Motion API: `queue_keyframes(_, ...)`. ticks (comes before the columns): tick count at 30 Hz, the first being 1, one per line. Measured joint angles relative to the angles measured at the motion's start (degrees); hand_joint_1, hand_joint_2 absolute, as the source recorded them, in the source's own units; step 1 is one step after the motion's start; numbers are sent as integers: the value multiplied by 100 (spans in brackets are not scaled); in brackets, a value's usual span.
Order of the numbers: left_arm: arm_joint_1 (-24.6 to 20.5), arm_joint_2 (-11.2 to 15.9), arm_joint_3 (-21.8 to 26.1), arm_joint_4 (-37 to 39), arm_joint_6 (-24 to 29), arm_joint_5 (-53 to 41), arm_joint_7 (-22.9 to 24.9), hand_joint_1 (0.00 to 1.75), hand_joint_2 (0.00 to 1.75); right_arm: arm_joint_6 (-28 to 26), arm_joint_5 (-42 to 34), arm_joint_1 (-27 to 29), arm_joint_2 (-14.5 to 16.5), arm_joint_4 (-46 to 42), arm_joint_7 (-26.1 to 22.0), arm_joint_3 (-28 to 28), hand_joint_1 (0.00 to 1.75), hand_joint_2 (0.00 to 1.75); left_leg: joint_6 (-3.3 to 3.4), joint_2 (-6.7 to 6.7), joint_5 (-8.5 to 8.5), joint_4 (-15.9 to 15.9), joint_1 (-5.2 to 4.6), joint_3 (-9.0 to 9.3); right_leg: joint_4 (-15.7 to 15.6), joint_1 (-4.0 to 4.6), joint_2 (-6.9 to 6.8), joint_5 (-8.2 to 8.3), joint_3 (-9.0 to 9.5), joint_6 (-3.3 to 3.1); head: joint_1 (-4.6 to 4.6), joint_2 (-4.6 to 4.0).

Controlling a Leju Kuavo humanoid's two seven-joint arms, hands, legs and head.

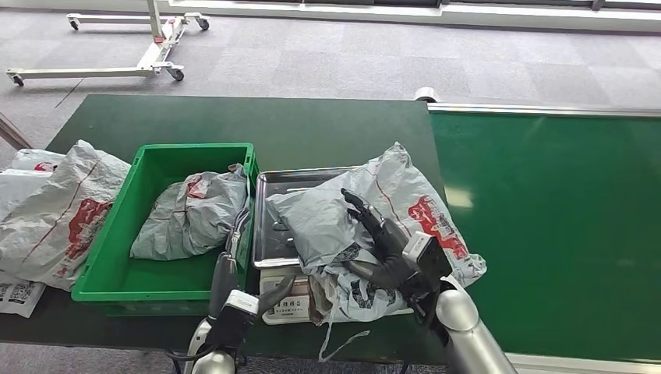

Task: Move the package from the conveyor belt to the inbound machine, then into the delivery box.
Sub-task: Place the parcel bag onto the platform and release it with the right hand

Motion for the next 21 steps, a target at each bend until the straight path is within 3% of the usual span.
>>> queue_keyframes(6, -5, 5, -8, -1, 44, 37, 36, 0, 175, -30, 63, -137, 0, 286, -198, -78, 0, 175, 0, 0, 0, 0, 0, 0, 0, 1, 0, 0, 0, 0, -1, 0)
queue_keyframes(14, 49, 5, -9, -78, 168, 26, 91, 0, 175, -1970, 1396, -169, 15, 92, -442, -219, 0, 175, 0, 0, 0, 0, 0, 0, 0, 0, -1, 0, 0, 0, 1, 0)
queue_keyframes(21, 52, 5, -44, -91, 181, -5, 91, 0, 175, -2291, 1600, 28, 22, -373, -332, -432, 0, 175, 0, -1, -1, 0, 0, 0, 0, 0, 0, 0, -1, 0, 1, 0)
